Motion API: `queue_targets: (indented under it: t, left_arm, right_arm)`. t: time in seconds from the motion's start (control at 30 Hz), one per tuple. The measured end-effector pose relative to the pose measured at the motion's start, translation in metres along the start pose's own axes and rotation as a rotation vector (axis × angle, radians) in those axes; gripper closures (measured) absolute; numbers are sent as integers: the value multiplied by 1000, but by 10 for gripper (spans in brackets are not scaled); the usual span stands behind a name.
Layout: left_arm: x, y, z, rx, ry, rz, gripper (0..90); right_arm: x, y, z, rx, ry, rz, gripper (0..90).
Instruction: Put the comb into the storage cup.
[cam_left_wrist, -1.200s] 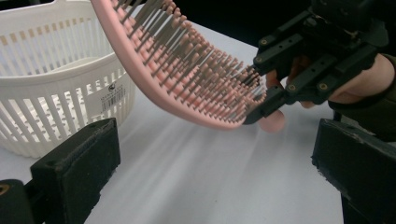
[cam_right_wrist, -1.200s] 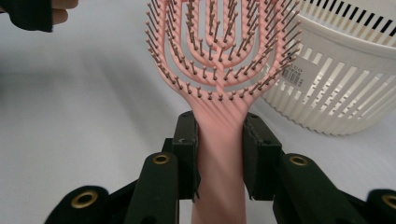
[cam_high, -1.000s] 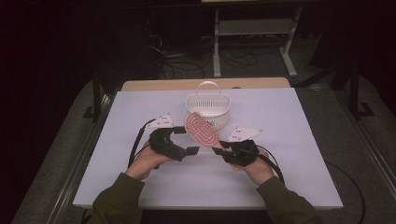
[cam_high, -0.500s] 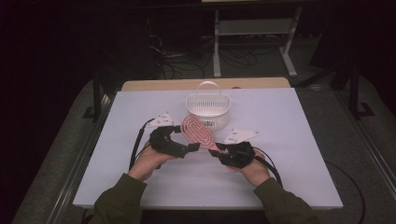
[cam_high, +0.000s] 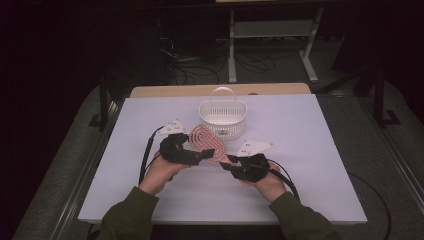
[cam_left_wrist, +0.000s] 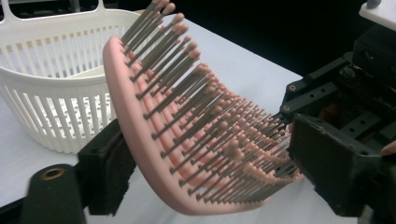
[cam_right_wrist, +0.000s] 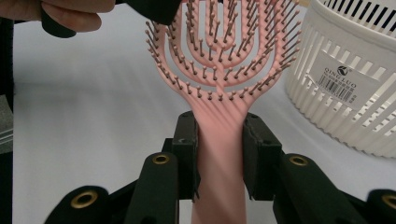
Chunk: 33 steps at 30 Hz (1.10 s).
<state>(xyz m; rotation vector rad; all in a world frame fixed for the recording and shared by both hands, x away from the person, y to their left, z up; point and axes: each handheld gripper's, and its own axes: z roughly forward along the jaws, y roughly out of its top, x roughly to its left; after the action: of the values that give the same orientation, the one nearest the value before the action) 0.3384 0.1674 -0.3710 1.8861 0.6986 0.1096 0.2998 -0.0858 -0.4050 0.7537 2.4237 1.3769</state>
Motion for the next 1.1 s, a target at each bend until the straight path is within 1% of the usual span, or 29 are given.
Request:
queue_targets:
  t: [0.13, 0.17, 0.3, 0.37, 0.5, 0.57, 0.7, 0.77, 1.1]
  left_arm:
    - [1, 1, -2, -18, -3, -31, 249]
    - [1, 1, -2, -24, -11, -38, 257]
    - [2, 1, -3, -32, -15, -67, 316]
    - [3, 1, -3, -30, -19, -87, 339]
    - [3, 2, -2, -21, -21, -113, 365]
    - [4, 2, -2, -16, -23, -112, 387]
    - [3, 1, -2, -16, -21, -97, 432]
    - [2, 1, -2, -14, -18, -90, 440]
    - [2, 2, -4, -25, -20, -94, 493]
  right_arm:
    - [1, 1, 0, -7, -3, -1, 685]
    - [1, 1, 0, -9, -3, -2, 685]
    - [1, 1, -1, -9, -5, -3, 685]
    - [2, 1, 0, -10, -5, -2, 685]
    - [2, 0, 0, -9, -6, -5, 684]
    - [2, 0, 1, -6, -7, -5, 684]
    - [2, 0, 1, -3, -8, -8, 684]
    - [2, 0, 1, -2, -10, -10, 684]
    - [4, 0, 3, 4, -19, -24, 684]
